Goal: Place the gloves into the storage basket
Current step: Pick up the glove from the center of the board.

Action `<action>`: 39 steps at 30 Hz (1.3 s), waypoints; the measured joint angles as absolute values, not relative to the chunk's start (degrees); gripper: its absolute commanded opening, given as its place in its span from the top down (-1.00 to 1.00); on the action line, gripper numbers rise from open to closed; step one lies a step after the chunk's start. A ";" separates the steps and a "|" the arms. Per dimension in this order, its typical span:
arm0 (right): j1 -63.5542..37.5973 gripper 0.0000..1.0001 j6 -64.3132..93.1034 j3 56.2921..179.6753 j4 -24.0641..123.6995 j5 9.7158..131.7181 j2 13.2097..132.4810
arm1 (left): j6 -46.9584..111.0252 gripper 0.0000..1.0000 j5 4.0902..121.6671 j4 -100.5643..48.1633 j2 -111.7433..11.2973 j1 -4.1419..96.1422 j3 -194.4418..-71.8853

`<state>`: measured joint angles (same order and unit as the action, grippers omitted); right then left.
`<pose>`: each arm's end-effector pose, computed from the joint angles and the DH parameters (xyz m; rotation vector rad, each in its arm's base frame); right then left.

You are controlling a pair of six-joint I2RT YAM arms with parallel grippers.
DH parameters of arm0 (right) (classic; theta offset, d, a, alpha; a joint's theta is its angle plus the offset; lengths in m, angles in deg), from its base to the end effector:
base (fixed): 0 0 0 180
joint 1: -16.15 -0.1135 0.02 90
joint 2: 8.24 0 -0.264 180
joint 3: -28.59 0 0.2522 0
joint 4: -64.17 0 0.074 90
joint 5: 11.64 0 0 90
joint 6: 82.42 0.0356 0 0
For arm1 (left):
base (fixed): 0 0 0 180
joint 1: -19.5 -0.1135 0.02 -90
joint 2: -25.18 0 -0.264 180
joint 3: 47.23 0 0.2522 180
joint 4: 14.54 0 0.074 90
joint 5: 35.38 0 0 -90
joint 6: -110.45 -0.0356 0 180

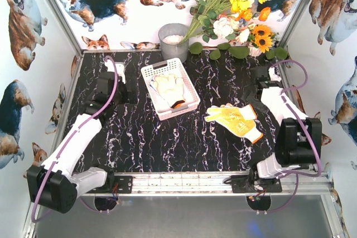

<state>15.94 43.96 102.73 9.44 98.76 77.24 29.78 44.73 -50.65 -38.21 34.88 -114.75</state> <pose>0.2901 -0.0113 0.2290 0.9097 2.4633 -0.2737 0.2386 -0.0593 0.3099 0.0103 2.1205 -0.0723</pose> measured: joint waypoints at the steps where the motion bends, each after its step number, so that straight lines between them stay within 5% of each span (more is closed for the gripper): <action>1: 15.94 -0.45 43.22 103.17 9.40 98.26 77.94 | 29.47 -0.99 44.92 -50.54 -38.43 34.88 -114.47; 9: 15.94 -0.29 39.44 107.45 9.38 95.09 86.57 | 27.68 -0.99 45.93 -48.95 -37.40 34.81 -111.93; 22: 15.94 1.00 38.72 106.01 8.33 90.57 86.33 | 29.27 -0.99 46.54 -49.06 -32.38 34.72 -110.31; 34: 15.22 1.00 37.64 103.58 4.52 82.48 63.68 | 33.62 -0.82 58.93 -47.24 -30.10 35.64 -109.83; 39: 9.12 1.00 38.13 103.80 2.51 75.13 58.55 | 36.88 -0.84 60.25 -41.47 -31.09 48.47 -109.57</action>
